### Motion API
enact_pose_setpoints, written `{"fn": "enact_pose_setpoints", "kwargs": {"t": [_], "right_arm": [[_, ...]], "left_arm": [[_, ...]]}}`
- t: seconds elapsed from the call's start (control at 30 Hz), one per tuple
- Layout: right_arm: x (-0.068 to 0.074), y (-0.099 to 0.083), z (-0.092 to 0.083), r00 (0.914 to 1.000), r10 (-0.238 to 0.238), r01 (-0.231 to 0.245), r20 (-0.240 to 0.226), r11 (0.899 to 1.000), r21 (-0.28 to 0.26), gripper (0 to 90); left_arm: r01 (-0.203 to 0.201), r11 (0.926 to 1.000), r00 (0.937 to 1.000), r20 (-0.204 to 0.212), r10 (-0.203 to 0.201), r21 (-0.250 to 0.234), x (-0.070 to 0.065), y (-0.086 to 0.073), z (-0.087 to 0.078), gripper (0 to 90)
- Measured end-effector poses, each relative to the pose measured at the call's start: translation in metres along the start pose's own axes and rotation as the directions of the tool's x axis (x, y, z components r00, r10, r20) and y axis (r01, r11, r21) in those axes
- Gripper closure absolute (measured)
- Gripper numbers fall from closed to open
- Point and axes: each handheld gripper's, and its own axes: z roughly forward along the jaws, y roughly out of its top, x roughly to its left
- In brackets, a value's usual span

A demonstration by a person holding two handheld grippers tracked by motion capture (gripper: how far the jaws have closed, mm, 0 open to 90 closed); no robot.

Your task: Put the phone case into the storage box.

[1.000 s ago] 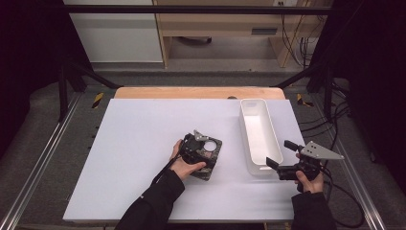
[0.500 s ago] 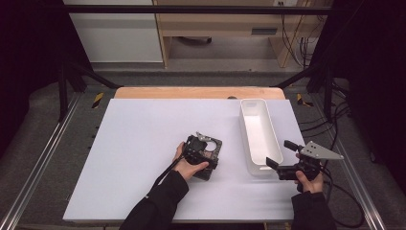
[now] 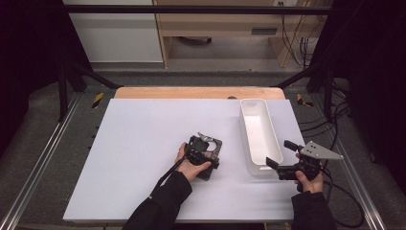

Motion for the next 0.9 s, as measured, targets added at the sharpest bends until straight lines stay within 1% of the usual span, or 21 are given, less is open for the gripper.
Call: {"fn": "enact_pose_setpoints", "kwargs": {"t": [0.03, 0.17, 0.4, 0.63, 0.73, 0.9], "right_arm": [[0.0000, 0.0000, 0.0000, 1.0000, 0.000, 0.000, 0.000, 1.000, 0.000, 0.4], [-0.0001, 0.0001, -0.0003, 1.0000, 0.004, -0.004, 0.000, 1.000, -0.001, 0.4], [0.0000, 0.0000, 0.0001, 1.0000, 0.003, -0.003, 0.000, 1.000, 0.001, 0.4], [-0.0001, 0.0002, -0.0002, 1.0000, 0.006, -0.006, -0.001, 1.000, 0.000, 0.4], [-0.0002, 0.0002, -0.0003, 1.0000, 0.006, -0.006, -0.001, 1.000, -0.001, 0.4], [-0.0001, 0.0002, -0.0001, 1.0000, 0.008, -0.008, -0.003, 1.000, 0.000, 0.4]], "left_arm": [[0.004, 1.0000, 1.0000, -0.004, -0.004, 0.001, -0.0008, 0.0000, 0.0009, 3.6], [-0.010, 0.9998, 0.9993, -0.036, 0.011, 0.015, -0.0050, 0.0002, 0.0023, 3.0], [0.001, 0.9996, 0.9990, -0.044, 0.000, 0.029, -0.0059, 0.0016, 0.0018, 4.0], [0.024, 0.9984, 0.9977, -0.064, -0.021, 0.051, -0.0081, 0.0038, 0.0003, 5.7], [0.032, 0.9976, 0.9974, -0.066, -0.028, 0.060, -0.0081, 0.0044, -0.0007, 6.6], [0.039, 0.9973, 0.9971, -0.067, -0.035, 0.063, -0.0076, 0.0042, -0.0024, 7.8]]}}
